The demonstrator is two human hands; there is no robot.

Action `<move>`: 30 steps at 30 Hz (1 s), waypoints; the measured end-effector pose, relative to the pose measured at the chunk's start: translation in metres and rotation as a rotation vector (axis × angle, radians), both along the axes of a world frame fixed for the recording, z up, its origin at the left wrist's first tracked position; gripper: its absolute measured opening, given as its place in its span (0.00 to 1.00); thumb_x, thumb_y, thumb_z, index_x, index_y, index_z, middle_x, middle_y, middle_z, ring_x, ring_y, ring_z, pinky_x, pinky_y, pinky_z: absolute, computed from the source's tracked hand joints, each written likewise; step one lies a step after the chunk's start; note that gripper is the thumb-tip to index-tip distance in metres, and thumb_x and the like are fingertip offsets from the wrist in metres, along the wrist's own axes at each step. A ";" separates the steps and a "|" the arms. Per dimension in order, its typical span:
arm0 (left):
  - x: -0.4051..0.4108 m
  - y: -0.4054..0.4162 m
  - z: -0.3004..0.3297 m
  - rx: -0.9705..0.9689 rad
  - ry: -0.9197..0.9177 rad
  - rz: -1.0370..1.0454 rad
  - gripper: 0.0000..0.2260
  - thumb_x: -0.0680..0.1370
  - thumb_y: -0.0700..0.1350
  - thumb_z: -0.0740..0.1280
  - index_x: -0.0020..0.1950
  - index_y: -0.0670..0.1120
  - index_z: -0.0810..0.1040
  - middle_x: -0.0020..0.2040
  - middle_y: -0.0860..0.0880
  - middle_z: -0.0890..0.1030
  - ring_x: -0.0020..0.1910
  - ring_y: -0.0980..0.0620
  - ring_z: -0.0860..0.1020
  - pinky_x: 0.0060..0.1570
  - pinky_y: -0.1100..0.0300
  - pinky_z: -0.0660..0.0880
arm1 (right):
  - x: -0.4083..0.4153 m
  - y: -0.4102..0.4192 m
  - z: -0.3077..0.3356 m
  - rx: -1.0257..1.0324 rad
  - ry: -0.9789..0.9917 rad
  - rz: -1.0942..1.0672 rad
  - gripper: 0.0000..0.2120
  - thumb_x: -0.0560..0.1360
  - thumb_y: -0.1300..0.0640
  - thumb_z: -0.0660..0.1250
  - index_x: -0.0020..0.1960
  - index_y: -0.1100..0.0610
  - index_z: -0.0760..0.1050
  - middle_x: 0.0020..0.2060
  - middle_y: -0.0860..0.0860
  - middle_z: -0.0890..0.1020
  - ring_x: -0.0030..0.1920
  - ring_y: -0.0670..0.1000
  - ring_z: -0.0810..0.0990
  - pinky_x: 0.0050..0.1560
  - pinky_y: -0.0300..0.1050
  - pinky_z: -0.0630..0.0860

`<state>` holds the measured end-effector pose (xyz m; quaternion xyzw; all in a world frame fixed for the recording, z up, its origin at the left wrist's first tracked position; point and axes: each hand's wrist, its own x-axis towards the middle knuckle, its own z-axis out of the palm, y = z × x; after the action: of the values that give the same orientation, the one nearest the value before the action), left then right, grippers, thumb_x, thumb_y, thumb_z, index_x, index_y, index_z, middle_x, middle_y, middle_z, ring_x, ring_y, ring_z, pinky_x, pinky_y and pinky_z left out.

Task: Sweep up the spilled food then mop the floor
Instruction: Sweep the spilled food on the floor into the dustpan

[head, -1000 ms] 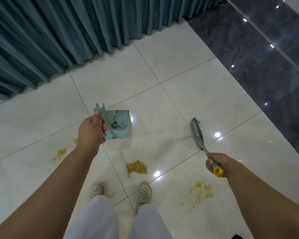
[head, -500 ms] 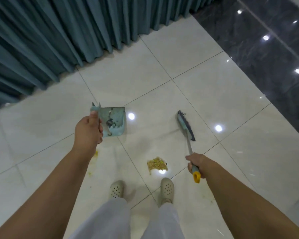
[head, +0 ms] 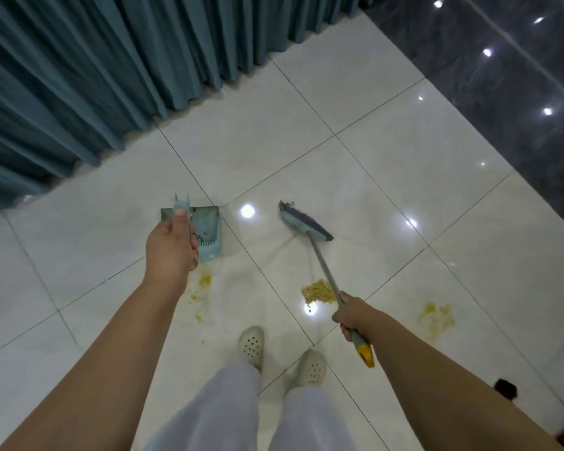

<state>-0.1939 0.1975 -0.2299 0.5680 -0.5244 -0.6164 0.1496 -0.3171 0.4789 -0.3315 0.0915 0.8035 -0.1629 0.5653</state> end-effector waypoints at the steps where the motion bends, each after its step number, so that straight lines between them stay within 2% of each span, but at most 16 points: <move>1: 0.002 0.000 0.000 0.000 -0.002 0.000 0.19 0.82 0.55 0.56 0.37 0.45 0.70 0.29 0.47 0.68 0.19 0.58 0.64 0.19 0.69 0.59 | 0.005 0.003 0.004 0.006 -0.004 0.014 0.30 0.77 0.67 0.59 0.77 0.56 0.57 0.32 0.55 0.72 0.27 0.50 0.70 0.29 0.41 0.70; 7: 0.012 0.005 0.000 0.010 0.006 -0.005 0.19 0.81 0.57 0.56 0.37 0.46 0.71 0.30 0.48 0.70 0.22 0.55 0.65 0.19 0.69 0.61 | 0.030 0.024 0.039 0.037 -0.038 0.088 0.28 0.79 0.67 0.57 0.76 0.53 0.57 0.30 0.55 0.71 0.25 0.48 0.68 0.22 0.37 0.67; 11: 0.018 0.015 0.001 -0.020 0.006 -0.022 0.19 0.81 0.58 0.56 0.38 0.46 0.71 0.31 0.48 0.71 0.25 0.53 0.67 0.22 0.65 0.63 | 0.046 0.044 0.055 0.097 -0.036 0.219 0.27 0.79 0.67 0.57 0.76 0.55 0.57 0.31 0.54 0.72 0.26 0.48 0.69 0.21 0.37 0.68; 14: 0.022 0.023 0.005 -0.043 0.034 -0.012 0.19 0.82 0.56 0.56 0.37 0.46 0.71 0.31 0.48 0.71 0.23 0.55 0.67 0.19 0.69 0.63 | 0.054 0.054 0.064 0.080 -0.033 0.199 0.27 0.78 0.67 0.58 0.76 0.55 0.58 0.32 0.55 0.72 0.26 0.48 0.69 0.22 0.38 0.68; 18: 0.031 0.032 0.012 -0.059 0.066 0.002 0.19 0.82 0.55 0.55 0.37 0.45 0.70 0.31 0.49 0.71 0.25 0.54 0.67 0.20 0.69 0.63 | 0.063 0.054 0.077 -0.028 -0.117 -0.037 0.20 0.78 0.67 0.58 0.70 0.60 0.65 0.30 0.54 0.68 0.24 0.47 0.66 0.22 0.34 0.66; 22: 0.045 0.040 0.019 -0.071 0.083 0.002 0.18 0.82 0.54 0.55 0.38 0.46 0.70 0.30 0.49 0.69 0.24 0.54 0.65 0.19 0.68 0.61 | 0.073 0.041 0.080 -0.151 -0.274 -0.336 0.13 0.79 0.66 0.58 0.61 0.57 0.69 0.25 0.51 0.67 0.19 0.44 0.64 0.19 0.31 0.64; 24: 0.052 0.043 0.023 -0.074 0.096 0.022 0.18 0.82 0.54 0.55 0.38 0.46 0.70 0.30 0.49 0.69 0.23 0.55 0.65 0.18 0.68 0.60 | 0.077 0.032 0.080 -0.215 -0.395 -0.531 0.08 0.79 0.66 0.58 0.52 0.55 0.68 0.21 0.50 0.67 0.17 0.44 0.64 0.17 0.30 0.64; 26: 0.059 0.044 0.027 -0.094 0.095 0.031 0.18 0.83 0.54 0.54 0.38 0.46 0.70 0.30 0.49 0.69 0.22 0.55 0.64 0.19 0.68 0.61 | 0.080 0.025 0.082 -0.270 -0.496 -0.711 0.06 0.79 0.66 0.58 0.48 0.56 0.67 0.21 0.51 0.66 0.16 0.44 0.65 0.15 0.30 0.64; 30: 0.075 0.047 0.029 -0.118 0.082 0.050 0.18 0.83 0.54 0.54 0.38 0.46 0.71 0.30 0.49 0.69 0.24 0.54 0.65 0.19 0.68 0.61 | 0.085 0.015 0.083 -0.347 -0.672 -0.882 0.07 0.79 0.64 0.58 0.42 0.60 0.65 0.22 0.51 0.67 0.16 0.44 0.66 0.14 0.31 0.65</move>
<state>-0.1186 0.2447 -0.2009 0.5452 -0.5389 -0.6034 0.2195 -0.2322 0.4944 -0.2481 0.3705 0.4273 -0.4742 0.6747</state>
